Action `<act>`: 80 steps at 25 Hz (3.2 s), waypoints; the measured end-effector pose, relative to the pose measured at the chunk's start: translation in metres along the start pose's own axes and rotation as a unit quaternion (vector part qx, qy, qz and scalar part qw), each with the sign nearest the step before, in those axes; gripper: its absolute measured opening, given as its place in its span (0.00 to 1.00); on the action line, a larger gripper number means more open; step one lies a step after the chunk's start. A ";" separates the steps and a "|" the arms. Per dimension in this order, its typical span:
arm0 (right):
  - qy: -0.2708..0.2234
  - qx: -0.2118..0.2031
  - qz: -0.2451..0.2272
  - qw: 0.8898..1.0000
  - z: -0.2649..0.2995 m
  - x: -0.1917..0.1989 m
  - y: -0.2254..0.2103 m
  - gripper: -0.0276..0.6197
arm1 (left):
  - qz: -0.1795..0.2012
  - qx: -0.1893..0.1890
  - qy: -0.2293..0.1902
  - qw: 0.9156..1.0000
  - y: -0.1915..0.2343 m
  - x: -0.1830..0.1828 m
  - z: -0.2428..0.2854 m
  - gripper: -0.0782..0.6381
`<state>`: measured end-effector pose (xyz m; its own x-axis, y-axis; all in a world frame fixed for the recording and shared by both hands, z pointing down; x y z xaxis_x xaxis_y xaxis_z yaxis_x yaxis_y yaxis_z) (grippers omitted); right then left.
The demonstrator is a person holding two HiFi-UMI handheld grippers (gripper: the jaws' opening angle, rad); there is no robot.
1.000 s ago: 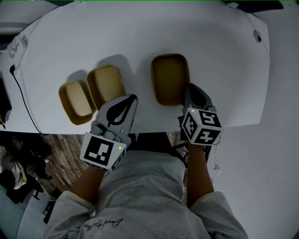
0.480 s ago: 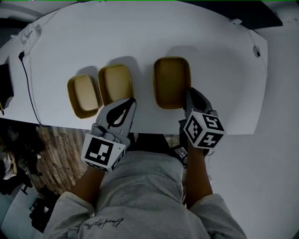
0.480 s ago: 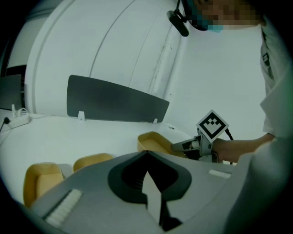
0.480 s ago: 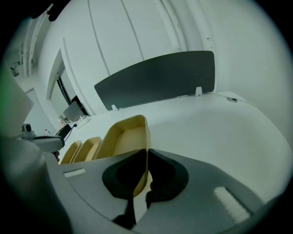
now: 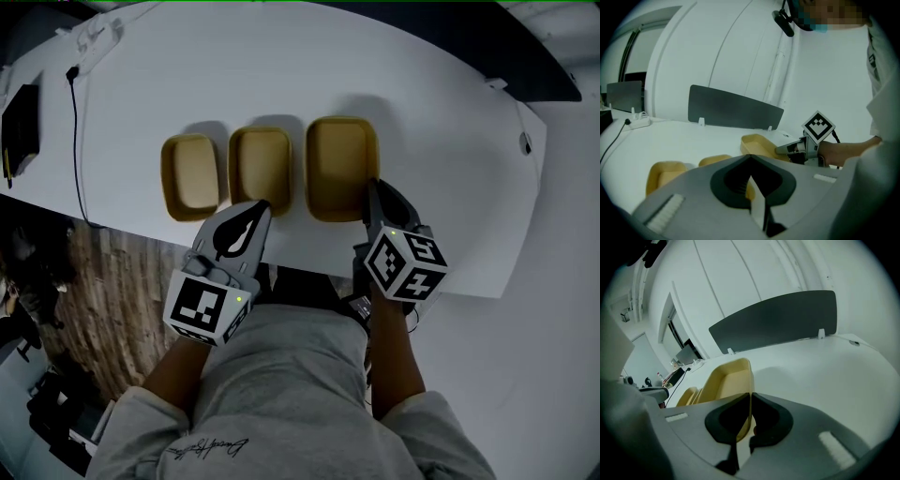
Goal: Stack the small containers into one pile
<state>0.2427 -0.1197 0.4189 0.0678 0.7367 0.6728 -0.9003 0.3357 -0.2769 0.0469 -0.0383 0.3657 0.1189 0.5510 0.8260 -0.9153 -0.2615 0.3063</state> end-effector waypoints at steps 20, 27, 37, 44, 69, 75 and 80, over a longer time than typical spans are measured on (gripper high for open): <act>0.005 -0.040 -0.022 0.999 0.031 -0.003 0.116 0.09 | -0.025 -0.053 -0.024 0.998 0.089 0.005 -0.075 0.11; 0.011 -0.034 -0.013 0.999 0.040 0.014 0.158 0.09 | -0.028 -0.053 -0.025 0.998 0.128 0.009 -0.103 0.11; 0.008 -0.016 0.005 1.000 0.048 0.036 0.200 0.09 | -0.018 -0.035 -0.018 0.999 0.164 0.018 -0.129 0.11; 0.008 -0.013 0.010 1.000 0.056 0.044 0.223 0.09 | -0.017 -0.028 -0.014 0.999 0.182 0.026 -0.142 0.11; 0.025 0.023 -0.003 0.999 0.083 0.066 0.262 0.09 | -0.028 -0.011 0.001 1.000 0.230 0.042 -0.162 0.11; 0.029 0.027 -0.014 0.999 0.085 0.070 0.264 0.09 | -0.029 -0.008 0.004 1.000 0.231 0.047 -0.161 0.11; 0.024 0.022 -0.020 0.999 0.085 0.070 0.267 0.17 | -0.032 -0.006 0.005 0.999 0.231 0.048 -0.162 0.11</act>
<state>-0.0294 -0.0281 0.4503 0.1232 0.7514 0.6482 -0.9143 0.3398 -0.2202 -0.2206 0.0562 0.3997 0.1739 0.5739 0.8002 -0.9105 -0.2159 0.3527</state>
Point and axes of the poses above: the fingertips, and each gripper's own axes: z forward along the fingers, y to its left, x out of its underside, the point moved 4 cm from there along -z, backward along the fingers, and after that the axes turned 4 degrees about -z, right-handed, at the moved point
